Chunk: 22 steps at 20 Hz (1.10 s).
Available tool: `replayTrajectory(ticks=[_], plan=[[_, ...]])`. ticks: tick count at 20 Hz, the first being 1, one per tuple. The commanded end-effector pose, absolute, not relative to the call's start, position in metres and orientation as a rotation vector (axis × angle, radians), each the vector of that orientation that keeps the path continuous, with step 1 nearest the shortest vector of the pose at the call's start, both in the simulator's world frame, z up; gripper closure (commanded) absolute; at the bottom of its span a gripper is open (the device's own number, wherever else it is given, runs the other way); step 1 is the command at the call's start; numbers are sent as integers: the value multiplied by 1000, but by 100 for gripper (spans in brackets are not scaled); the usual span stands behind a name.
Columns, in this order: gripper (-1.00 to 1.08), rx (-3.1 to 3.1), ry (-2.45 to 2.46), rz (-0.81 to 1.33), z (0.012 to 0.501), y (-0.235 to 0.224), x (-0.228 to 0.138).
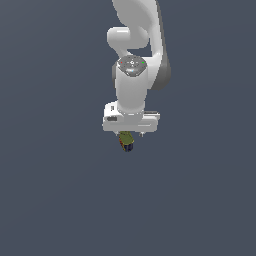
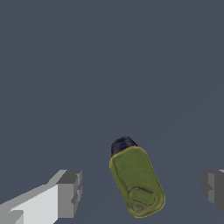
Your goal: Pick up the object and move it to a goal position.
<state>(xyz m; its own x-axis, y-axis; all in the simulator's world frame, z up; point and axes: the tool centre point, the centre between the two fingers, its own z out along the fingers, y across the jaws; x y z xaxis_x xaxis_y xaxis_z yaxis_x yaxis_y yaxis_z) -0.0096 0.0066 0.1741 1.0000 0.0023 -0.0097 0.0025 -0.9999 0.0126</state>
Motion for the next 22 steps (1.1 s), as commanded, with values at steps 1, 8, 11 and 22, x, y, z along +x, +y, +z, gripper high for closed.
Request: replayTrajectory(ticks=[1,8,11,22], plan=[[-92,3129,4,-15,174,7,-10],[-92,3130,-31,-47,175,-7,-16],[-92,3130,-41,-58,175,-12,-18],[-92,3131,3,-53,170,-12,-21]])
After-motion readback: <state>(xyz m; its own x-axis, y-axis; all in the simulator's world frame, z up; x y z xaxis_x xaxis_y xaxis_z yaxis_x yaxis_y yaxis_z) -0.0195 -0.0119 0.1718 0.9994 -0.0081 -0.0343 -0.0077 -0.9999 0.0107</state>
